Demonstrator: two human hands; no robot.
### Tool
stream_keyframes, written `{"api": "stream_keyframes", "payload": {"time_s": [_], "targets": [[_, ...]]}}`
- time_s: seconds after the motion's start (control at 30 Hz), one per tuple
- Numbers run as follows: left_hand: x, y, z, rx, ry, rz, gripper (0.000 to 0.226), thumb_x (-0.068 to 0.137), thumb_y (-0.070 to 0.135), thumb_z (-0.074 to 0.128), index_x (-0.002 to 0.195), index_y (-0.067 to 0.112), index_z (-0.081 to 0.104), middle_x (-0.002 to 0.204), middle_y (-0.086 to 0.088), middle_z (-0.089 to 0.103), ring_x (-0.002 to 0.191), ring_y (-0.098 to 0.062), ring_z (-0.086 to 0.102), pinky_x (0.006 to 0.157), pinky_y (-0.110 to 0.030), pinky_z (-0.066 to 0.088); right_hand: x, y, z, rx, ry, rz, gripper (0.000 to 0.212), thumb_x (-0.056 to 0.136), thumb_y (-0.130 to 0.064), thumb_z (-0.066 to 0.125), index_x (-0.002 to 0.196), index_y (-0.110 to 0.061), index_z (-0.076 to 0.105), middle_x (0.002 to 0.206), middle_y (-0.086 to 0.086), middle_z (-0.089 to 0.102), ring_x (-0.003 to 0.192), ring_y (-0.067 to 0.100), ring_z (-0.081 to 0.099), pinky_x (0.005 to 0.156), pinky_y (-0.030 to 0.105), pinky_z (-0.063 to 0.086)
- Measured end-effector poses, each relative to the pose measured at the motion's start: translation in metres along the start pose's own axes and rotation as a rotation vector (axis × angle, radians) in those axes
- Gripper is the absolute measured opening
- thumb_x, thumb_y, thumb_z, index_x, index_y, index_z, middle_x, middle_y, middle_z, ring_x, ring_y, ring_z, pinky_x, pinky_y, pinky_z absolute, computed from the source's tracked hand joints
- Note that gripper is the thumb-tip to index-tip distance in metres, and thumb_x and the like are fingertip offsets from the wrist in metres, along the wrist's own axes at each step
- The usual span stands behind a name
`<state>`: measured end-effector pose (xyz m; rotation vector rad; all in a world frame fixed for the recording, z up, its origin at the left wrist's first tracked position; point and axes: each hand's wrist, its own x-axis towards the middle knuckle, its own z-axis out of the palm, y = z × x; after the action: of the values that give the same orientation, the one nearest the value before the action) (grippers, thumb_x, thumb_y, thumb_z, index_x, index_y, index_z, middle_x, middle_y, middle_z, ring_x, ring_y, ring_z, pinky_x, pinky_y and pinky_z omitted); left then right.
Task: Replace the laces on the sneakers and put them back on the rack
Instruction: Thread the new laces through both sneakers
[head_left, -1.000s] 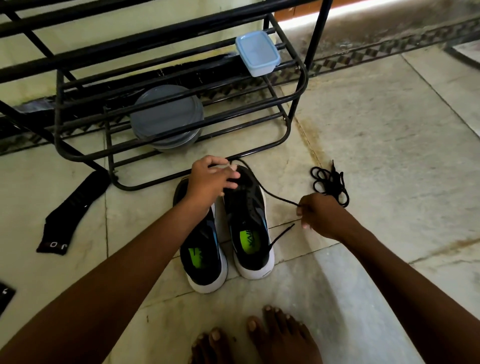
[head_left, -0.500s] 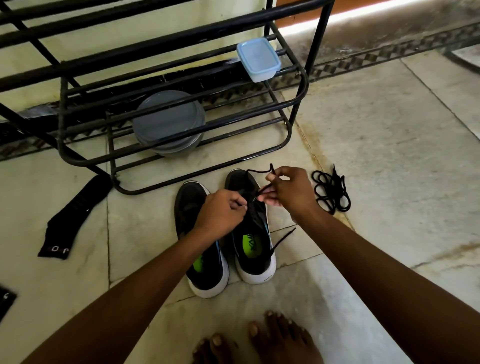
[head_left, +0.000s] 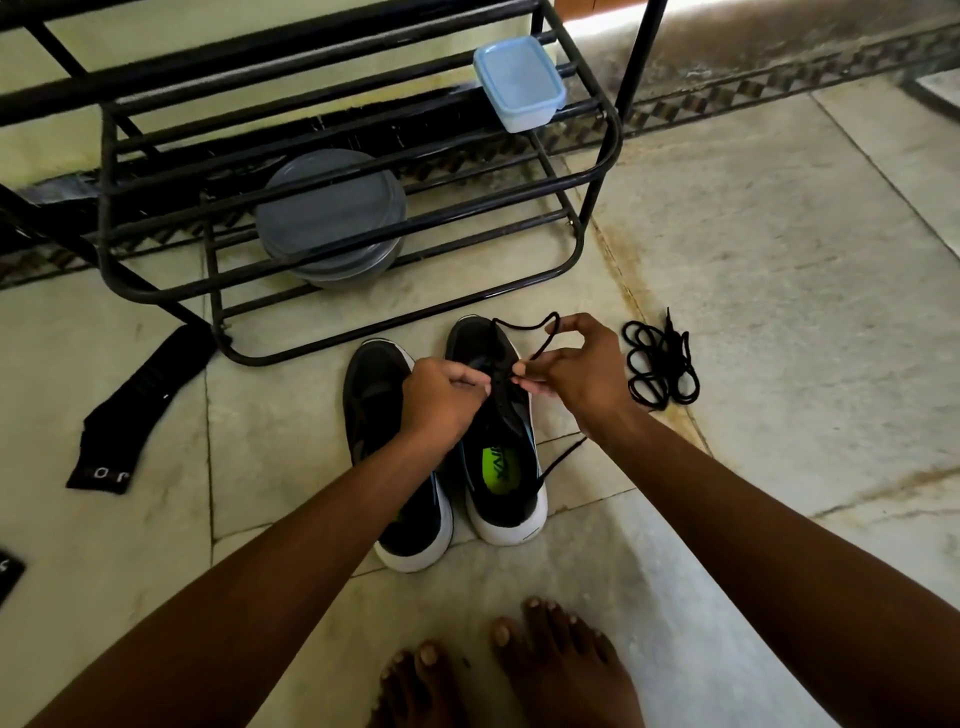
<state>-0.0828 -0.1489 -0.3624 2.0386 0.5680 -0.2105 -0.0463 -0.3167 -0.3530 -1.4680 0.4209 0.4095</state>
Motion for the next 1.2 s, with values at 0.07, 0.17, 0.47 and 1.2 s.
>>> {"api": "stream_keyframes", "payload": {"time_s": [0.07, 0.17, 0.47, 1.2], "targets": [[-0.0024, -0.0001, 0.0011, -0.008, 0.017, -0.003, 0.008, 0.085, 0.010, 0.080, 0.088, 0.017, 0.082, 0.081, 0.001, 0.077, 0.075, -0.008, 0.072, 0.083, -0.025, 0.060, 0.0005, 0.0021, 0.0033, -0.016, 0.011, -0.027, 0.058, 0.069, 0.016, 0.084, 0.114, -0.003, 0.052, 0.077, 0.030, 0.066, 0.074, 0.034, 0.075, 0.072, 0.048, 0.064], [-0.0037, 0.0001, 0.0018, -0.006, 0.023, -0.008, 0.009, 0.086, 0.010, 0.080, 0.091, 0.017, 0.082, 0.083, 0.000, 0.078, 0.077, -0.008, 0.073, 0.083, -0.025, 0.060, 0.0005, 0.0023, 0.0056, -0.042, 0.024, -0.054, 0.058, 0.070, 0.016, 0.084, 0.116, -0.004, 0.054, 0.072, 0.020, 0.065, 0.071, 0.026, 0.075, 0.069, 0.045, 0.064], [-0.0031, -0.0013, 0.0020, -0.003, 0.006, -0.020, 0.009, 0.086, 0.011, 0.079, 0.088, 0.020, 0.081, 0.078, 0.005, 0.075, 0.075, -0.007, 0.073, 0.081, -0.026, 0.061, -0.0019, 0.0057, 0.0047, -0.127, 0.064, -0.106, 0.057, 0.069, 0.010, 0.087, 0.114, -0.007, 0.056, 0.072, 0.015, 0.069, 0.070, 0.028, 0.076, 0.066, 0.039, 0.064], [-0.0012, -0.0027, 0.0029, -0.006, 0.001, -0.008, 0.010, 0.086, 0.010, 0.078, 0.089, 0.019, 0.081, 0.076, 0.006, 0.074, 0.075, -0.007, 0.073, 0.080, -0.024, 0.061, 0.0008, 0.0102, 0.0037, -0.335, 0.047, -0.265, 0.051, 0.071, -0.001, 0.089, 0.108, -0.014, 0.056, 0.077, 0.005, 0.076, 0.069, 0.017, 0.075, 0.072, 0.039, 0.065]]}}
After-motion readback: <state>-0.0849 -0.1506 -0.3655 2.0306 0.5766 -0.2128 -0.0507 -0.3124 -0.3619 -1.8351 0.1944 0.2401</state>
